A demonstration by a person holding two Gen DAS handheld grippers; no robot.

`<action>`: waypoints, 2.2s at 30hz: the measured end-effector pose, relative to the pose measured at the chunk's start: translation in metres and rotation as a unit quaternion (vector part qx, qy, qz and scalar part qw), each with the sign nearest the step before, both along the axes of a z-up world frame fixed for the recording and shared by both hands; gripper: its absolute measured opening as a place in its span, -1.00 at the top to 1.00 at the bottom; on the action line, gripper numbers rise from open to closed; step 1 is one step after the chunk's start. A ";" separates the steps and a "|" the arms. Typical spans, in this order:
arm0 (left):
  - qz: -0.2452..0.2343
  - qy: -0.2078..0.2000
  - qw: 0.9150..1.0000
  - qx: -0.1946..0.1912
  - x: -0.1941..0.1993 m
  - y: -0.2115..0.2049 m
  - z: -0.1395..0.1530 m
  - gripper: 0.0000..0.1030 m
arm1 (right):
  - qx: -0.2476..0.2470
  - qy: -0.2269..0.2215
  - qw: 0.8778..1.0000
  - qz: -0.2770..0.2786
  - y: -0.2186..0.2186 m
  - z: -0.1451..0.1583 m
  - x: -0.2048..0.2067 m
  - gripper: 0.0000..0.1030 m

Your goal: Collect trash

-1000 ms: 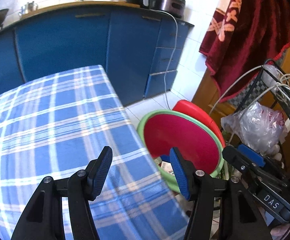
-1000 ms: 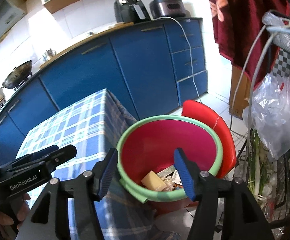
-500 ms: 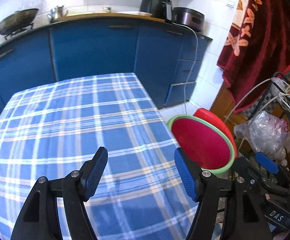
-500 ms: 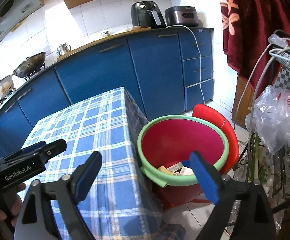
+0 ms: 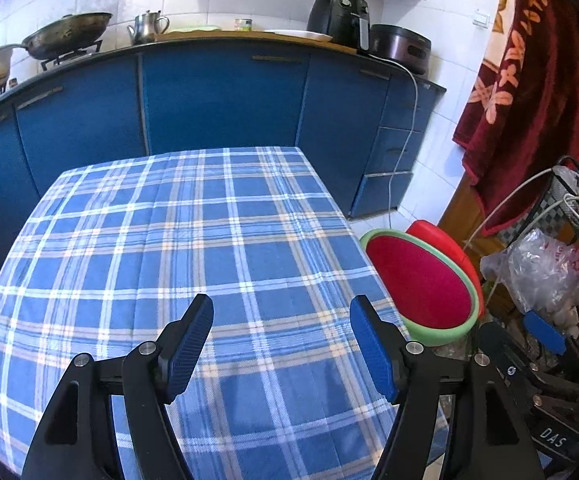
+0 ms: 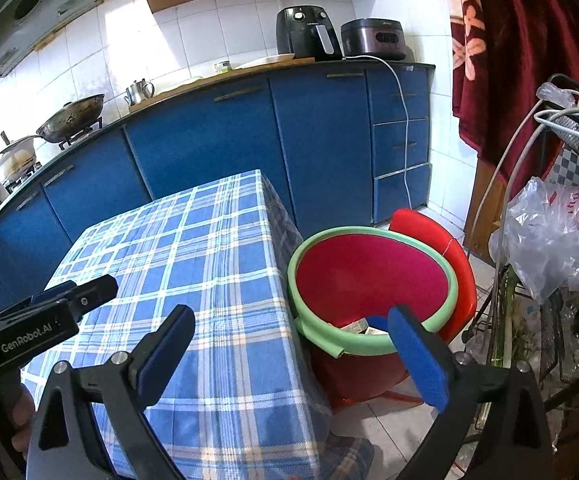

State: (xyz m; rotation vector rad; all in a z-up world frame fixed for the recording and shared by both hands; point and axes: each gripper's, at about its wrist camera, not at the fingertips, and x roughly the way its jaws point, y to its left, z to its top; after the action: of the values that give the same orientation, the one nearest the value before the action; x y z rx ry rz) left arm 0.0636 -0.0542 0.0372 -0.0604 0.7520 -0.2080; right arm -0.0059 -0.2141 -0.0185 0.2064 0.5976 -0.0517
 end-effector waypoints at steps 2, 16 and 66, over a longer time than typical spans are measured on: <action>0.001 -0.001 1.000 -0.001 -0.001 0.001 0.001 -0.41 | 0.001 0.004 1.000 0.000 0.000 -0.002 0.001 -0.92; 0.009 -0.003 1.000 0.004 0.000 0.003 0.000 -0.41 | 0.006 0.014 1.000 0.001 0.001 -0.007 0.001 -0.92; 0.004 -0.005 1.000 -0.001 -0.001 0.004 0.001 -0.41 | 0.004 0.014 1.000 0.002 0.003 -0.006 0.001 -0.92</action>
State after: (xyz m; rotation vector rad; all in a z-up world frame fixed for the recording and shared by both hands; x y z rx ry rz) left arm 0.0622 -0.0502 0.0382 -0.0640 0.7414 -0.2007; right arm -0.0045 -0.2113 -0.0246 0.2123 0.6258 -0.0482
